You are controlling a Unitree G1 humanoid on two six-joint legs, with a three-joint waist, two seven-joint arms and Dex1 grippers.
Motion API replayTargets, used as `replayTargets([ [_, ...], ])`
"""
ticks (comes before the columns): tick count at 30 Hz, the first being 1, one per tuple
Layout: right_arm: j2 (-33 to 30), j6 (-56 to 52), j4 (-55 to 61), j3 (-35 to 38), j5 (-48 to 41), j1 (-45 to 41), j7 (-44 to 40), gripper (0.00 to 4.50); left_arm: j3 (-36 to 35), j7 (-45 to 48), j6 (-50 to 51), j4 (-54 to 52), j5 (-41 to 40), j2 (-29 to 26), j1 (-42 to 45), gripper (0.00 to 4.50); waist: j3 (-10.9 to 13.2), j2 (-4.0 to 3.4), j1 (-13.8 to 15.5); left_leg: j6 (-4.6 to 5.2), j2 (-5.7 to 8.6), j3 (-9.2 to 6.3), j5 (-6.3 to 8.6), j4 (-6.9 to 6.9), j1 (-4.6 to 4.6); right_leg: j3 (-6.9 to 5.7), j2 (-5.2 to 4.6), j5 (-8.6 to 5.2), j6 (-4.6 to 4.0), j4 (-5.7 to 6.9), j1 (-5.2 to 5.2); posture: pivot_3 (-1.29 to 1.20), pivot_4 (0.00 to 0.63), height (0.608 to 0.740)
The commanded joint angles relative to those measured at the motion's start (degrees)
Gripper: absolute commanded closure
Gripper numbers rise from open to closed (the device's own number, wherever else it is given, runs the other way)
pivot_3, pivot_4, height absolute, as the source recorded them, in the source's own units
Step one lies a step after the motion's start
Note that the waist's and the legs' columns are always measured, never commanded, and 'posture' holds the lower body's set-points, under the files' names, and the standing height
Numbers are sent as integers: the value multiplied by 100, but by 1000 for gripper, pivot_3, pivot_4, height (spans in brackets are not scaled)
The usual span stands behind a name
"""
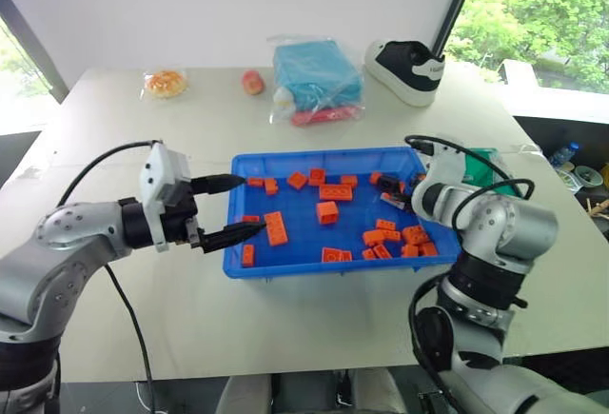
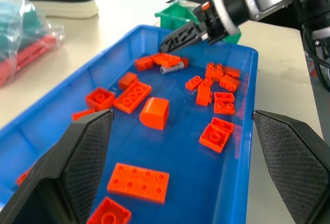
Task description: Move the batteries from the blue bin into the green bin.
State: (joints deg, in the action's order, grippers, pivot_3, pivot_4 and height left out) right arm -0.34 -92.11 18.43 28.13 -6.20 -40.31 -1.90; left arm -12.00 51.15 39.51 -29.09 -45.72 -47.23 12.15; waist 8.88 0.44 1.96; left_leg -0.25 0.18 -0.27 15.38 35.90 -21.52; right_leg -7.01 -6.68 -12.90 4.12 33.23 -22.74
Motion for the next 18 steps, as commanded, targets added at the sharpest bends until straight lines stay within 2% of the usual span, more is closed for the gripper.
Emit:
replayTargets([
  [1, 129, -39, 39, 63, 73, -125, 189, 40, -32, 54, -45, -27, -46, -34, 86, 0, 1, -1, 0, 0, 0, 0, 0, 1, 0, 0, 0, 0, 0, 0, -1, 0, 150, 725],
  [8, 136, 246, -489, -83, 106, -294, 307, 40, -13, 17, -54, -59, -48, 5, 87, 0, 1, -1, -74, 0, 0, -2, 0, -1, 1, 1, 1, -5, 5, 0, 0, 0, 150, 725],
  [17, -138, 1031, -1037, -817, 11, -126, 136, 40, -19, -64, -85, -136, -38, 92, -4, 0, 1, -1, -177, 1, 0, -3, -1, -9, 2, 1, 2, -3, 7, 3, 0, 0, 150, 725],
  [18, -169, 1099, -1065, -860, -1, -123, 116, 266, -26, -70, -88, -143, -38, 95, -19, 0, 0, 0, -177, 1, 0, -3, -1, -9, 2, 2, 2, -3, 7, 3, 0, 0, 150, 725],
])
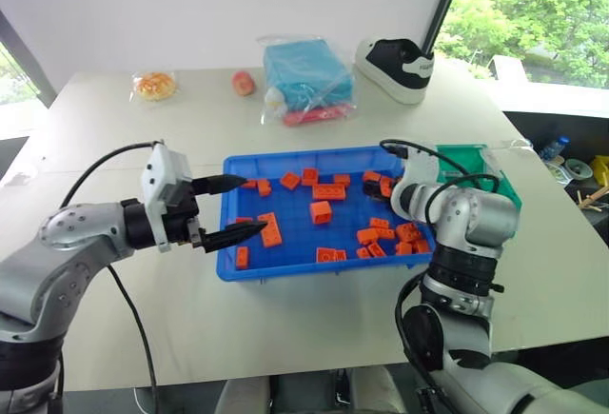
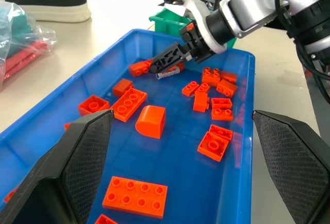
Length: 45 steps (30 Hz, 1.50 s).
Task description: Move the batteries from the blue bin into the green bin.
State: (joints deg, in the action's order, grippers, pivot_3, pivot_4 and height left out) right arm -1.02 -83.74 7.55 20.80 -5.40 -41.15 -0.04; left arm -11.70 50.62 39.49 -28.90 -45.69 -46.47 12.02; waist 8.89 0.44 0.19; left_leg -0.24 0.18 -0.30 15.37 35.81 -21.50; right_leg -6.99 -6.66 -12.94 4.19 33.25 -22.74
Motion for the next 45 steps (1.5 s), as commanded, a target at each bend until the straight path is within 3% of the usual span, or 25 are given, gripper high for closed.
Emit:
replayTargets([
  [1, -117, 292, 13, -153, -90, -39, -82, 544, -65, -23, -87, -174, -46, 21, -22, 0, 0, 0, 0, 0, 0, 0, 0, 0, 0, 0, 0, -1, 2, 0, 0, 0, 150, 725],
  [2, -138, 319, 13, -191, -102, -36, -105, 749, -74, -26, -89, -184, -50, 20, -38, 0, 0, 0, -1, 0, 0, 0, 0, 0, 1, 0, 0, -2, 3, 0, 0, 0, 150, 725],
  [6, -240, 246, 235, -522, -290, 55, -378, 2720, -79, -42, -102, -189, -39, 45, -68, 0, 0, 0, 2, 0, 0, -1, 0, -1, 0, 0, 0, -2, 3, -1, -1, 0, 150, 725],
  [17, -846, 700, 527, -1700, -1330, -83, -1962, 2720, 32, 23, -133, -59, 20, 44, 85, 0, 1, 0, 9, 0, -1, -2, 0, -4, 1, 0, 0, -4, 5, -4, -3, 0, 150, 725],
  [23, -2759, 1900, 358, -2640, -1219, -387, -3369, 2720, 52, 101, -144, 61, 43, -8, 198, 0, 4, 3, 54, -1, 5, -1, 1, 0, -4, -1, -8, -7, 7, -15, -1, 0, 150, 725],
  [26, -3851, 2805, 1, -3181, -874, -471, -4229, 1905, 73, 126, -160, 84, 69, -14, 209, 0, 2, 11, 45, -1, 5, 1, 1, -3, -4, -1, -9, -7, 9, -18, -1, 0, 150, 725],
  [30, -4619, 3471, -419, -3690, -490, -447, -4898, 86, 95, 120, -158, 98, 86, 11, 254, 0, -2, 33, 38, -2, 1, 5, 2, -13, 1, -2, -8, -8, 9, -20, -3, 0, 150, 725],
  [35, -4638, 3398, -507, -3698, -579, -311, -5253, 34, 84, 150, -173, 90, 124, 11, 218, 0, -4, 39, 21, -2, -3, 11, 1, -21, 0, -2, -9, -5, 11, -15, 9, 0, 150, 725],
  [45, -4031, 2806, -1149, -3369, -746, -173, -5019, 34, 18, 188, -146, 36, 120, -38, 193, 0, -4, 43, 66, -16, -1, 6, 9, -10, 0, -3, -14, -6, 8, -21, -1, 0, 150, 725],
])
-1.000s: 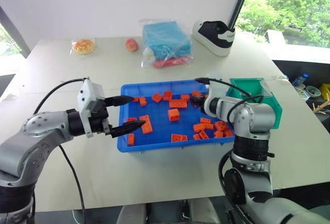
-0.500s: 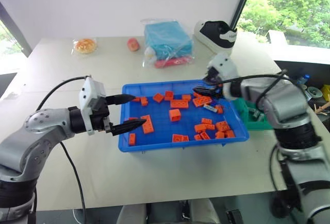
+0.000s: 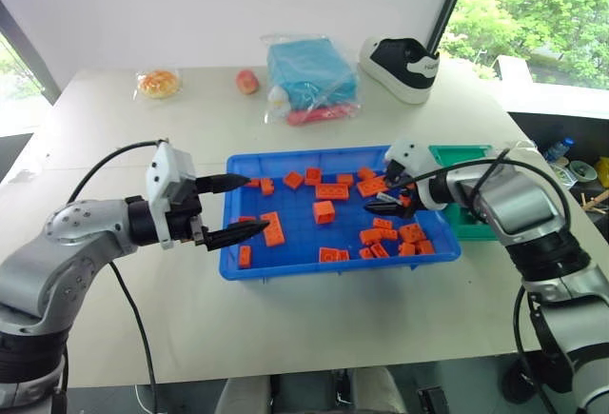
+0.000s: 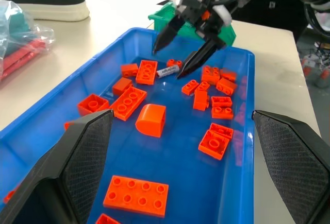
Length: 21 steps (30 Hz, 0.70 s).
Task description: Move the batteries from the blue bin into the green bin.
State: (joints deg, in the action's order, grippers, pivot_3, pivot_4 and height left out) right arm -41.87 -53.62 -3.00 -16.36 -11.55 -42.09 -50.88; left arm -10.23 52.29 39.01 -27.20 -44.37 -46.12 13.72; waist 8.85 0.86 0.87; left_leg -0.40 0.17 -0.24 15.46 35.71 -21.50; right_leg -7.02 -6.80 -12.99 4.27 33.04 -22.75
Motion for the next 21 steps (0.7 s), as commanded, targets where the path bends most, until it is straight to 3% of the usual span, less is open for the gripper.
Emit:
replayTargets([
  [1, 95, -258, -180, 396, -145, -96, 95, 34, -136, 21, -97, -135, -12, -77, 23, 0, 0, 0, -4, 1, 0, 0, 0, -1, 0, 0, 0, 0, 0, 0, 0, 0, 150, 725],
  [13, 332, 424, -1424, 165, 236, -169, 122, 34, -164, 0, -177, -179, 35, -70, -56, 0, -2, 3, 7, 13, 3, -2, -7, 5, 1, 0, 1, 2, -3, 1, 5, 0, 150, 725],
  [16, 359, 637, -1537, 20, 415, -134, 98, 834, -157, -3, -194, -176, 34, -78, -50, 0, -3, 5, 2, 13, 3, -2, -7, 6, 2, 0, 1, 2, -2, 2, 7, 0, 150, 725],
  [20, 352, 697, -1447, -55, 546, -130, 56, 2742, -175, 10, -195, -151, 18, -96, -30, 0, -3, 5, 4, 13, 3, -4, -7, 7, 3, -1, 1, 2, -2, 3, 8, 0, 150, 725],
  [21, 366, 662, -1394, -35, 534, -145, 62, 2742, -178, 14, -196, -144, 17, -99, -28, 0, -3, 5, 5, 13, 3, -4, -8, 10, 2, 0, 1, 2, -2, 3, 9, 0, 150, 725],
])
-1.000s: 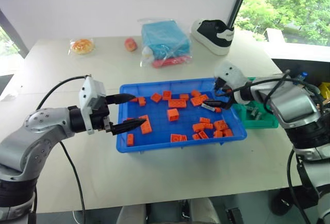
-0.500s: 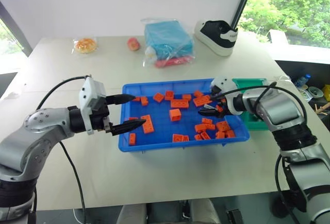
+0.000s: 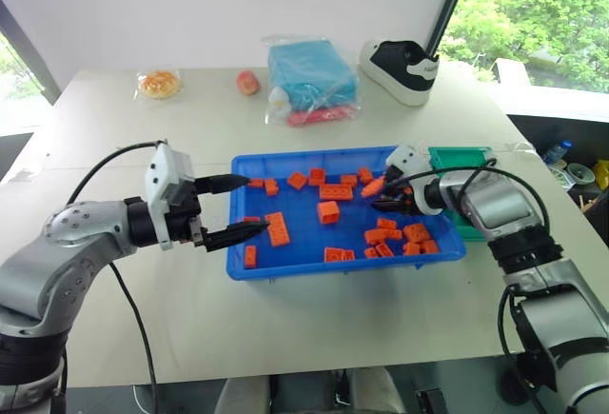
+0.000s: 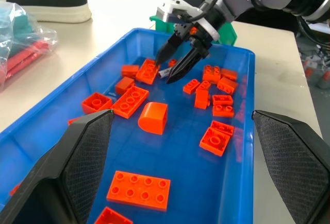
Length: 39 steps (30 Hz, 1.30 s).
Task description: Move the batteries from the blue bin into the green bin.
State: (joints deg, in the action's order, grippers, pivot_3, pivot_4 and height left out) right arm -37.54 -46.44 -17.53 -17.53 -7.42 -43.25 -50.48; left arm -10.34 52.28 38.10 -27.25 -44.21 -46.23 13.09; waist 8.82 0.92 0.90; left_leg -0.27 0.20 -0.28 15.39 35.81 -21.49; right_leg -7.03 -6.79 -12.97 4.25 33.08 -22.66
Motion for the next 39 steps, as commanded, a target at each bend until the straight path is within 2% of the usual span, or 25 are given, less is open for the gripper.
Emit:
replayTargets([
  [1, -68, -183, 263, 97, 79, -24, 14, 2742, -161, 16, -113, -136, 8, -87, 31, 0, 0, -1, 2, 0, 0, 0, 0, 3, -2, 0, 0, 0, 0, 0, 0, 0, 150, 725],
  [9, -207, -571, 1297, 62, 34, 92, -133, 2742, -80, -5, -158, -103, 31, -45, 55, 0, 5, -9, -16, 0, -1, 0, 0, -4, -2, 0, 0, 0, 1, 2, -5, 0, 150, 725],
  [15, -558, -126, 1460, 13, 124, -228, -551, 2742, -6, 19, -204, -29, 66, -14, 121, 0, 8, -13, -11, -1, 0, 1, 0, -2, -2, 0, 0, 0, 1, 0, -5, 0, 150, 725],
  [18, -994, 600, 1382, -229, 364, -476, -1160, 1960, 34, 35, -232, 19, 90, 2, 164, 0, 12, -18, -12, -1, -1, 2, 1, -3, -2, 0, 1, 0, 1, 0, -6, 0, 150, 725],
  [22, -1777, 2766, 979, -876, 1128, -659, -2315, 47, 62, 71, -256, 52, 124, 28, 184, 0, 12, -15, -13, -1, 0, 4, 1, -6, 0, -1, 2, -3, 4, -3, -6, 0, 150, 725],
  [24, -1833, 3435, 606, -1053, 1390, -868, -2635, 47, 63, 89, -260, 55, 132, 37, 183, 0, 14, -10, -25, -1, 0, 7, 1, -5, 1, 0, 3, -3, 5, -4, -5, 0, 150, 725],
  [28, -1557, 4501, -324, -1310, 1909, -1207, -2833, 47, 78, 105, -263, 74, 148, 53, 224, 0, 14, -8, -60, -3, -5, 15, -1, -5, 3, 1, 4, -3, 6, 1, 7, 0, 150, 725],
  [39, -651, 6005, -2414, -1410, 2743, -1616, -2424, 47, -67, 47, -223, -108, 71, 19, 54, 0, 18, -10, -16, -11, -4, 9, -8, 1, 6, 2, 6, 6, 9, 6, 23, 0, 150, 725],
])
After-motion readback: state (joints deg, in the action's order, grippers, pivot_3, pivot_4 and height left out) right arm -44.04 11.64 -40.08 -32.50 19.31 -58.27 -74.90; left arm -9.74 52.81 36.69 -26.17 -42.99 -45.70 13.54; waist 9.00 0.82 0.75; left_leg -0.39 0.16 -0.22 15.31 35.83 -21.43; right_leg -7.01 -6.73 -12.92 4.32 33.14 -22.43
